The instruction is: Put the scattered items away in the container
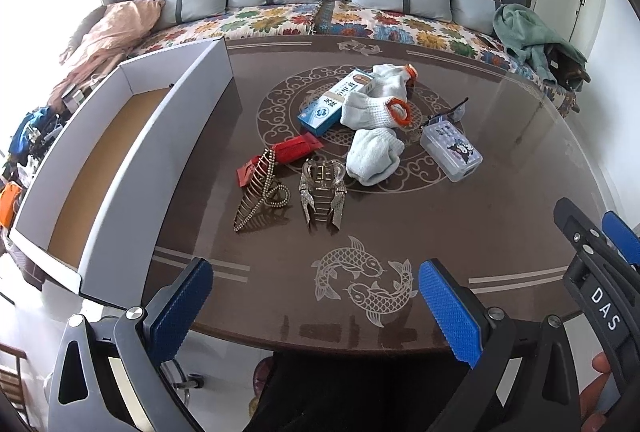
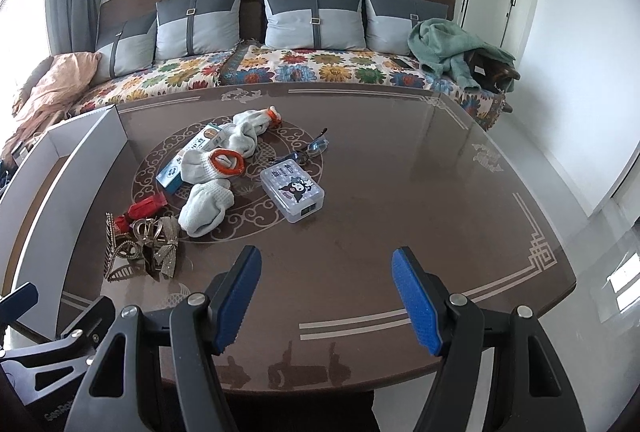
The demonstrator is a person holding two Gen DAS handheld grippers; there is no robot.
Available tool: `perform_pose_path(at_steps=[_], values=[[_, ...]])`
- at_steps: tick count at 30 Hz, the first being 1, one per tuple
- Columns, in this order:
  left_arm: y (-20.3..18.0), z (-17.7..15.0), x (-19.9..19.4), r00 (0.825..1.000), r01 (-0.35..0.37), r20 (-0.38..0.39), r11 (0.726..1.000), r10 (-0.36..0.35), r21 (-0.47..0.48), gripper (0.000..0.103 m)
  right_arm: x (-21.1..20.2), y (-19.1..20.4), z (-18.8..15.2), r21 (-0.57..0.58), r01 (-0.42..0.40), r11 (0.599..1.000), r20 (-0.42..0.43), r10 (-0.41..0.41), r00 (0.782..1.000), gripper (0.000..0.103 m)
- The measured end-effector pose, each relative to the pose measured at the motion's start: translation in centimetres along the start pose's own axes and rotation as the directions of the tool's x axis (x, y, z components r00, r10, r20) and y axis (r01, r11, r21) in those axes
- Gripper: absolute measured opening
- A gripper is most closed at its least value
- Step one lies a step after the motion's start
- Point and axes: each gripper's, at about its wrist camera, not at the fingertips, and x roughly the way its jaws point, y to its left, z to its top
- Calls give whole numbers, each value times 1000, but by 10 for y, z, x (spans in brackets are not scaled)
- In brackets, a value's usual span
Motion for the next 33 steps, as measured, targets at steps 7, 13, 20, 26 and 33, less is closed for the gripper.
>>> perform_pose_path(at_steps=[7,13,20,26,33], values=[[-2,-2,0,1000,-1,6,1000,1,5,103,-2,-2,-2,2,3,1000,-3,-3,1000,69],[-4,-3,0,1000,-5,10,1000,5,13,103,-3,-3,-3,4,2,1000,-1,-2,1000,69],[-4,-4,-2,1000,2,15,1000,-2,14,103,-7,-3,-3,1,4,1000,5,-4,1000,69],[-4,-4,-5,1000,8,26,1000,-8,15,103,-10,-3,-4,-2,5,1000,8,-5,1000,69],[-2,-4,-5,999,19,26,1000,-19,6,103,-16,-2,-2,-12,6,1000,14,-6,1000,69]])
